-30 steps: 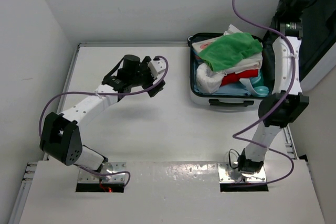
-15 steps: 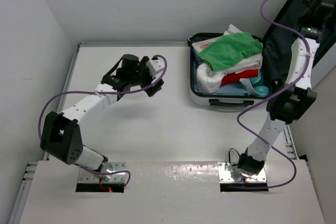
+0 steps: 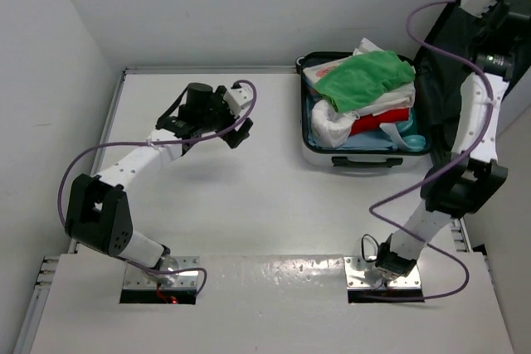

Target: Pack the luggage

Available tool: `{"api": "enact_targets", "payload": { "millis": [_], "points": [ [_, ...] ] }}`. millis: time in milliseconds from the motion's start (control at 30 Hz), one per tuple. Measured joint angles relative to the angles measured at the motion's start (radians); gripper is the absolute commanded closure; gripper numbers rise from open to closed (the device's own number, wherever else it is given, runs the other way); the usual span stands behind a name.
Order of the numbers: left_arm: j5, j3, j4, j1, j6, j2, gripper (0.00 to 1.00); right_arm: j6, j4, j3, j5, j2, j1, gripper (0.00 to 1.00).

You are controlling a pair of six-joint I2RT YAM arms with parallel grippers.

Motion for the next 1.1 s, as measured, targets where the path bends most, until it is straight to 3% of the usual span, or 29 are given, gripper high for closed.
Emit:
{"api": "enact_targets", "payload": {
  "millis": [100,267,333,367,500,567,667,733,833,967,1100],
  "points": [
    [-0.007,0.007,0.001,0.022,-0.033,0.012,0.02,0.051,0.034,-0.193,0.005,-0.169,0.097,1.0],
    [-0.014,0.017,-0.001,0.044,-0.096,0.031,0.02,0.087,0.064,-0.351,0.05,-0.289,0.444,1.0],
    [-0.012,0.018,-0.002,0.053,-0.117,0.031,0.02,0.14,0.023,-0.349,0.089,-0.261,0.589,0.75],
    [-0.013,0.018,-0.003,0.057,-0.127,0.031,0.02,0.201,-0.02,-0.331,0.089,-0.234,0.668,0.54],
    [-0.012,0.018,-0.009,0.072,-0.154,0.031,0.02,0.454,-0.293,-0.186,-0.161,-0.061,0.867,0.09],
    [-0.012,0.018,-0.013,0.078,-0.166,0.031,0.02,0.587,-0.446,-0.171,-0.338,-0.032,0.958,0.05],
    [-0.011,0.018,-0.02,0.091,-0.186,0.031,0.02,0.781,-0.575,-0.174,-0.597,-0.08,1.03,0.08],
    [-0.006,0.018,-0.023,0.097,-0.203,0.031,0.02,0.912,-0.57,-0.201,-0.739,-0.169,1.0,0.14],
    [0.024,0.018,-0.017,0.108,-0.235,0.035,0.02,1.093,-0.5,-0.223,-0.867,-0.35,0.811,0.21],
    [0.067,0.032,0.013,0.12,-0.289,0.087,0.12,1.21,-0.35,-0.296,-0.82,-0.526,0.512,0.27],
    [0.166,0.139,0.049,0.127,-0.373,0.228,0.25,1.243,-0.301,-0.359,-0.743,-0.547,0.319,0.32]
  ]
}}
